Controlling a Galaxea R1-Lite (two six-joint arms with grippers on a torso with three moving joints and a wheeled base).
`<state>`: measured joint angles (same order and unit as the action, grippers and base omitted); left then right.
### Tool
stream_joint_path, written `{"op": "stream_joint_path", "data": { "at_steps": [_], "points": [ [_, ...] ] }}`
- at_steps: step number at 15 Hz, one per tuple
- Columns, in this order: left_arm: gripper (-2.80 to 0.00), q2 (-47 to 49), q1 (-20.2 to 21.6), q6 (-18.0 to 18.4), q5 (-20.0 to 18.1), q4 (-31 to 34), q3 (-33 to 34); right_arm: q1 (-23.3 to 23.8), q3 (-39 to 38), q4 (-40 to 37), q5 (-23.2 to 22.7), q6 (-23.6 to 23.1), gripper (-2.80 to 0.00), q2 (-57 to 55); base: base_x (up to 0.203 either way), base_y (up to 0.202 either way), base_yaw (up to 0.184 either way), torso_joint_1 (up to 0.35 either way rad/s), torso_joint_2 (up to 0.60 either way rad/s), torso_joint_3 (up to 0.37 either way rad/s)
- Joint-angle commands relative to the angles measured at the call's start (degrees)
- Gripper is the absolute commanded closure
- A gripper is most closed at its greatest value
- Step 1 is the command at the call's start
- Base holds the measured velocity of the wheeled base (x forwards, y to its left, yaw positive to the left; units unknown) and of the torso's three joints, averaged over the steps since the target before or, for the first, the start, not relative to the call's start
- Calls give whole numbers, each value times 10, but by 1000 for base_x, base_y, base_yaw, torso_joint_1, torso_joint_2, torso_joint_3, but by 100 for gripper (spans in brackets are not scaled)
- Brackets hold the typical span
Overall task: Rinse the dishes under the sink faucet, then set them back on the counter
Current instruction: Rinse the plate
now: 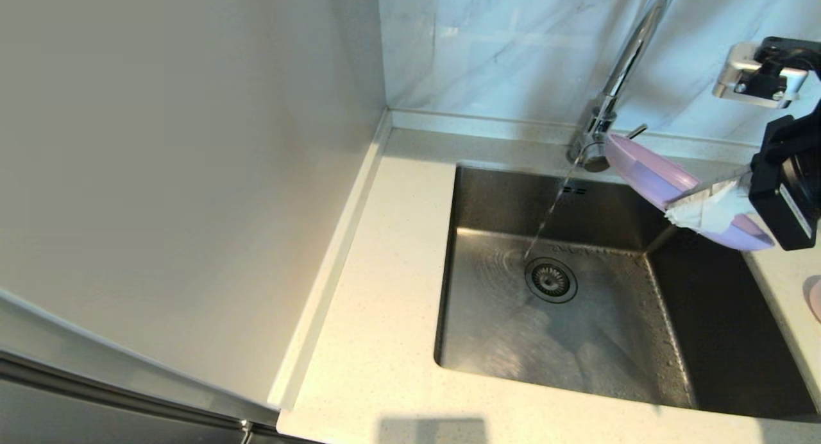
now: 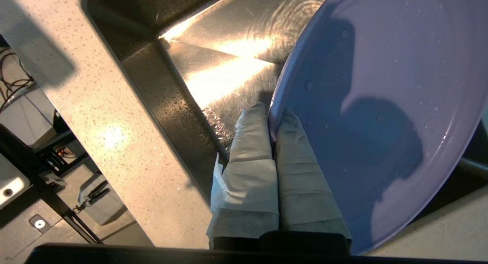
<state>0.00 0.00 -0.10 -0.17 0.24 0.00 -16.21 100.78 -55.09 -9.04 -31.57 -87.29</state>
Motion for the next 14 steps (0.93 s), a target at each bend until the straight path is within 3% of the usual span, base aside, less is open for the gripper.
{"op": "stream_joint_path", "data": {
  "at_steps": [1,7,14],
  "points": [
    [0,0,0,0,0,0,0,-19,3,-3,5,-1,0,-12,0,0,0,0,0,0],
    [0,0,0,0,0,0,0,-52,13,26,34,21,0,-36,0,0,0,0,0,0],
    [0,0,0,0,0,0,0,-59,35,43,49,30,0,-60,0,0,0,0,0,0]
  ]
}}
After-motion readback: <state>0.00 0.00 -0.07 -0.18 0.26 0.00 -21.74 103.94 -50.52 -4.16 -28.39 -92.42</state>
